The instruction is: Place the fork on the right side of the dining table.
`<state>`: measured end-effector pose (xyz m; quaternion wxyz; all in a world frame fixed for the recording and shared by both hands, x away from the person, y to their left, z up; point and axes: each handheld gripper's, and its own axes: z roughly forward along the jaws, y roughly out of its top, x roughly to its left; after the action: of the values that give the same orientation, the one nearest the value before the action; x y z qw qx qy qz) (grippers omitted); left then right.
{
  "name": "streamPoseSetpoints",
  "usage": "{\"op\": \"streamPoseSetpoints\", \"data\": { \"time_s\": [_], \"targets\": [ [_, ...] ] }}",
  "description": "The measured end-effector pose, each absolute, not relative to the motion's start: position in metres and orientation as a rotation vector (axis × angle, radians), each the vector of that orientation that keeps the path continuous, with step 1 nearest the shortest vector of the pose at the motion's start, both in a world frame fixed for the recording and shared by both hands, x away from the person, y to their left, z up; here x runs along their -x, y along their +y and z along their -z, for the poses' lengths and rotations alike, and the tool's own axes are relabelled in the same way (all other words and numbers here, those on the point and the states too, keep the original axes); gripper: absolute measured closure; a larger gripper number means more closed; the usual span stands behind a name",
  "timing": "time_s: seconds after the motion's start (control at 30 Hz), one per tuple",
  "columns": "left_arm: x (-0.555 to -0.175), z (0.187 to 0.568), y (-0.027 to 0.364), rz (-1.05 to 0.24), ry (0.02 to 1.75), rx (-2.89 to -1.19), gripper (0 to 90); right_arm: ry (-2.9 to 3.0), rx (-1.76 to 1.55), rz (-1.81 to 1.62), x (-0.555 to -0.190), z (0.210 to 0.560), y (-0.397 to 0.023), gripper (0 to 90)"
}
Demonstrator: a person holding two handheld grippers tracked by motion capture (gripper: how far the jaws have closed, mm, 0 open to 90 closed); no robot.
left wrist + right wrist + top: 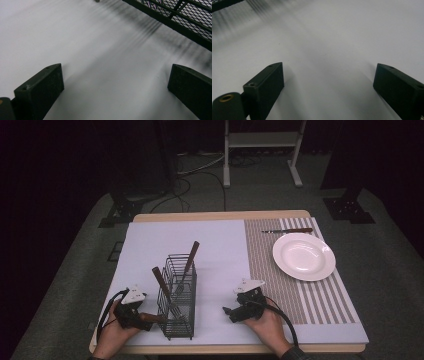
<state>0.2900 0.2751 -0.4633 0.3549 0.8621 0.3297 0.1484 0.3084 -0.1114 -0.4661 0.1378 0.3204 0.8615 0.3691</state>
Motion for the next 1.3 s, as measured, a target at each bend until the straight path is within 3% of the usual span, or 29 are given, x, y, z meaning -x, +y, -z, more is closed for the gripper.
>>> {"op": "streamPoseSetpoints", "data": {
  "time_s": [0.6,1.3],
  "targets": [
    [-0.29,0.463,0.275,-0.384,0.852,-2.228,0.0,2.553,-0.96,-1.088,-0.314,0.455,-0.113,9.0],
    [-0.29,0.463,0.275,-0.383,0.851,-2.231,0.0,2.502,-0.881,-1.204,-0.327,0.414,-0.107,11.3]
  ]
}}
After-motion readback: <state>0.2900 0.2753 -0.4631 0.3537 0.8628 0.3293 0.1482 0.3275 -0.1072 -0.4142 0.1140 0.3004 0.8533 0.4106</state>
